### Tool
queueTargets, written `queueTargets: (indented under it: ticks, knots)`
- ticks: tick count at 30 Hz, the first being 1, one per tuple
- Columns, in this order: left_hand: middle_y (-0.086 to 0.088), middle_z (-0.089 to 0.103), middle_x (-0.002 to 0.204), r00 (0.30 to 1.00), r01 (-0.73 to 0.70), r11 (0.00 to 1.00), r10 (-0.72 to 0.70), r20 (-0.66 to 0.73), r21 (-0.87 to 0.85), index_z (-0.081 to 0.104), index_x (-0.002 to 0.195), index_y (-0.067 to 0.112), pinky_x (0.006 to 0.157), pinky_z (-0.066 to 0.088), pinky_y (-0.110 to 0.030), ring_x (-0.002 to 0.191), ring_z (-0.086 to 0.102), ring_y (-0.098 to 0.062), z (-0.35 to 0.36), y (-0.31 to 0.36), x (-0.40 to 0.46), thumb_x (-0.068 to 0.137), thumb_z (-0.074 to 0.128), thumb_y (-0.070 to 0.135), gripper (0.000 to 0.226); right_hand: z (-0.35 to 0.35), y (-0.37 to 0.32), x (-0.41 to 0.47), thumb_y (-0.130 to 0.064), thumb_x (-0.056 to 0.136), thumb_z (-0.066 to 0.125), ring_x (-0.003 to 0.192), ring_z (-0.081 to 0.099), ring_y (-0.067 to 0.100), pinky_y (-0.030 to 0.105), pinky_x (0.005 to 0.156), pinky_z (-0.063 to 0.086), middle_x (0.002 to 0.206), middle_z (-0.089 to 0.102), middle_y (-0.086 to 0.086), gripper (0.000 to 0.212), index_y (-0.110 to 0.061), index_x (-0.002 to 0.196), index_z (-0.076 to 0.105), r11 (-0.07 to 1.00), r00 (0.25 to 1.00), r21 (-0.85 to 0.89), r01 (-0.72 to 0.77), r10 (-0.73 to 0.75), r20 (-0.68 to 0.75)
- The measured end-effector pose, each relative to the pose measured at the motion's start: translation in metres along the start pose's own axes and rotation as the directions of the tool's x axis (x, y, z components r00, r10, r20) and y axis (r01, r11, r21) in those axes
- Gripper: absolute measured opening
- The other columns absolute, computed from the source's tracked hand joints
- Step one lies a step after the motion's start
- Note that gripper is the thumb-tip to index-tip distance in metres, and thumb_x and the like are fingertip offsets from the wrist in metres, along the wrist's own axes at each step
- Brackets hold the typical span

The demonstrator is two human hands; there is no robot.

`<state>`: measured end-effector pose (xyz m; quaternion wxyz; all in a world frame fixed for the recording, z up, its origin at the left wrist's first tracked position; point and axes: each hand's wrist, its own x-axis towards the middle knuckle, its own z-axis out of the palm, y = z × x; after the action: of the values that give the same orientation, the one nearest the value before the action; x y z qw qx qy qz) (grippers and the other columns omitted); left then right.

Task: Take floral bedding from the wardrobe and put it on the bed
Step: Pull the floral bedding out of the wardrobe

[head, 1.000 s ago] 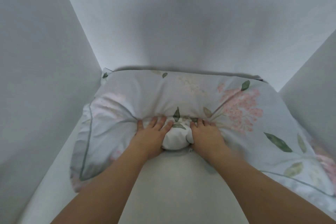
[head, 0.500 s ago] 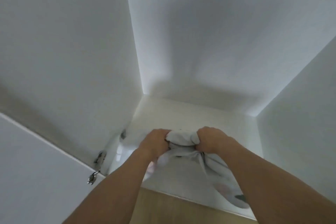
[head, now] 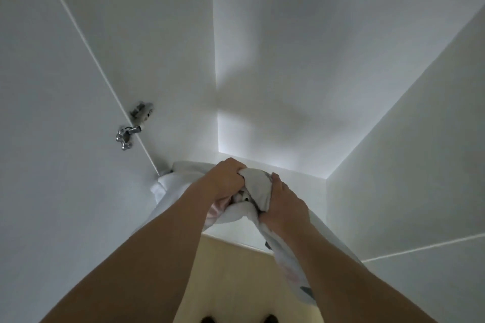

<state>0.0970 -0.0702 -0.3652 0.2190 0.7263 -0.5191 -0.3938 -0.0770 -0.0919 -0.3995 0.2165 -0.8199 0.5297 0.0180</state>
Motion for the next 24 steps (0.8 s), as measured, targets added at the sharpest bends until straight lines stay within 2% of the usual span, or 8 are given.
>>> queueTargets:
  ticks: [4, 9, 12, 14, 17, 20, 22, 24]
  knots:
    - [-0.013, 0.067, 0.075, 0.998, -0.013, 0.999, 0.015, -0.053, 0.046, 0.066, 0.079, 0.004, 0.065, 0.05, -0.035, 0.071, 0.056, -0.024, -0.026, 0.022, -0.045, 0.072, 0.042, -0.001, 0.026, -0.037, -0.026, -0.028, -0.018, 0.08, 0.05, 0.086, 0.062, 0.027, 0.03, 0.067, 0.04, 0.097, 0.062, 0.004, 0.022, -0.017, 0.1, 0.043, 0.996, 0.996, -0.085, -0.017, 0.01, -0.085]
    - [0.002, 0.062, 0.127, 0.936, 0.129, 0.973, -0.055, -0.348, 0.193, 0.06, 0.126, 0.024, 0.1, 0.045, -0.037, 0.116, 0.055, -0.024, -0.018, 0.014, -0.103, 0.078, 0.045, 0.002, 0.055, -0.051, -0.054, -0.046, -0.013, 0.084, 0.049, 0.101, 0.062, 0.027, 0.029, 0.076, 0.044, 0.106, 0.063, 0.004, 0.023, -0.015, 0.107, 0.055, 0.994, 1.0, -0.113, 0.008, -0.012, -0.029]
    - [0.001, 0.057, 0.133, 0.73, 0.187, 0.979, -0.194, -0.656, -0.083, 0.055, 0.13, 0.02, 0.099, 0.042, -0.032, 0.119, 0.052, -0.022, -0.007, -0.003, -0.151, 0.073, 0.045, -0.005, 0.063, -0.052, -0.071, -0.056, -0.014, 0.08, 0.061, 0.105, 0.063, 0.026, 0.032, 0.081, 0.05, 0.11, 0.064, 0.004, 0.028, -0.014, 0.108, 0.061, 0.988, 0.999, -0.153, -0.007, 0.013, 0.037]
    - [-0.004, 0.059, 0.129, 0.588, 0.227, 0.917, -0.397, -0.705, -0.327, 0.055, 0.129, 0.019, 0.09, 0.046, -0.031, 0.11, 0.057, -0.024, -0.002, -0.016, -0.186, 0.076, 0.044, -0.003, 0.059, -0.05, -0.08, -0.065, -0.018, 0.076, 0.068, 0.107, 0.063, 0.027, 0.033, 0.083, 0.051, 0.111, 0.065, 0.005, 0.035, -0.012, 0.111, 0.061, 0.986, 0.997, -0.168, -0.005, 0.018, 0.079]
    - [-0.018, 0.056, 0.131, 0.398, 0.27, 0.644, -0.752, -0.525, -0.716, 0.048, 0.134, 0.003, 0.094, 0.05, -0.041, 0.116, 0.056, -0.036, 0.004, -0.04, -0.235, 0.085, 0.048, 0.008, 0.05, -0.049, -0.096, -0.081, -0.023, 0.069, 0.075, 0.105, 0.064, 0.028, 0.031, 0.083, 0.052, 0.109, 0.066, 0.006, 0.043, -0.01, 0.108, 0.061, 0.986, 0.992, -0.162, 0.043, -0.023, 0.124]
    - [-0.023, 0.05, 0.138, 0.218, 0.007, 0.311, -0.928, -0.302, -0.95, 0.047, 0.134, -0.003, 0.1, 0.045, -0.043, 0.124, 0.051, -0.037, 0.001, -0.065, -0.283, 0.092, 0.048, 0.018, 0.047, -0.048, -0.119, -0.093, -0.025, 0.07, 0.071, 0.094, 0.065, 0.025, 0.026, 0.071, 0.045, 0.087, 0.062, 0.002, 0.032, -0.013, 0.096, 0.059, 0.975, 0.98, -0.179, 0.133, -0.102, 0.17]
    - [-0.019, 0.041, 0.147, 0.059, -0.122, 0.235, -0.968, -0.244, -0.964, 0.037, 0.142, 0.001, 0.107, 0.04, -0.043, 0.132, 0.044, -0.034, -0.007, -0.08, -0.309, 0.092, 0.049, 0.021, 0.056, -0.043, -0.133, -0.1, -0.022, 0.073, 0.065, 0.072, 0.059, 0.019, 0.025, 0.067, 0.042, 0.069, 0.049, -0.001, 0.019, -0.015, 0.086, 0.053, 0.966, 0.973, -0.191, 0.176, -0.142, 0.18]
    - [-0.014, 0.032, 0.152, -0.117, -0.181, 0.272, -0.96, -0.254, -0.945, 0.026, 0.147, 0.005, 0.112, 0.034, -0.042, 0.136, 0.036, -0.032, -0.017, -0.088, -0.328, 0.091, 0.049, 0.021, 0.063, -0.035, -0.145, -0.108, -0.021, 0.076, 0.061, 0.067, 0.056, 0.017, 0.025, 0.066, 0.041, 0.066, 0.044, -0.002, 0.015, -0.016, 0.084, 0.049, 0.958, 0.967, -0.198, 0.207, -0.17, 0.189]
